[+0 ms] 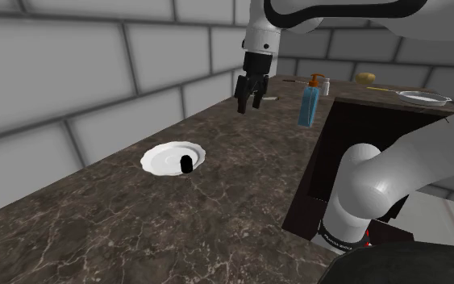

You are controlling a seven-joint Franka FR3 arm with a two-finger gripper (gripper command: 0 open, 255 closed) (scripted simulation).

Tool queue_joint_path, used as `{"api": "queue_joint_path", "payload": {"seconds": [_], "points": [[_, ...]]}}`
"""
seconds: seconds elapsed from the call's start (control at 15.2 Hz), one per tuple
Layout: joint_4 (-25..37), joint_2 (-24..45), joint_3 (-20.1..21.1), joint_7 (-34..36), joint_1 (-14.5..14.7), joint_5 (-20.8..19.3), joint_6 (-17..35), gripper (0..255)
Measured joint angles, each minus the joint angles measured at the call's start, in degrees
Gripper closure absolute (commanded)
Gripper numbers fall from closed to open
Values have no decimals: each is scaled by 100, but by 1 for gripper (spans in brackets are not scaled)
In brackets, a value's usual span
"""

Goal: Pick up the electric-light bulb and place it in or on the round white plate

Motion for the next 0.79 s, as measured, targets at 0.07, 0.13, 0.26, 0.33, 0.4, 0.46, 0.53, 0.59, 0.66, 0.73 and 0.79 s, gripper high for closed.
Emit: {"api": "queue_joint_path", "payload": {"seconds": [0.07,0.13,0.26,0.33,0.4,0.46,0.53,0.59,0.66,0.73,0.79], "points": [[0,0,0,0,0,0,0,0],[7,23,77,90,15,30,12,0],[16,88,334,398,61,128,52,0],[17,106,463,562,80,172,59,0],[37,186,609,739,104,225,109,0],[70,239,773,941,134,286,119,0],[132,319,931,1140,159,341,128,0],[159,366,1062,1313,176,380,135,0],[228,490,1225,1509,196,428,184,0],[314,615,1376,1702,211,466,208,0],[399,726,1522,1891,225,499,221,0]]}}
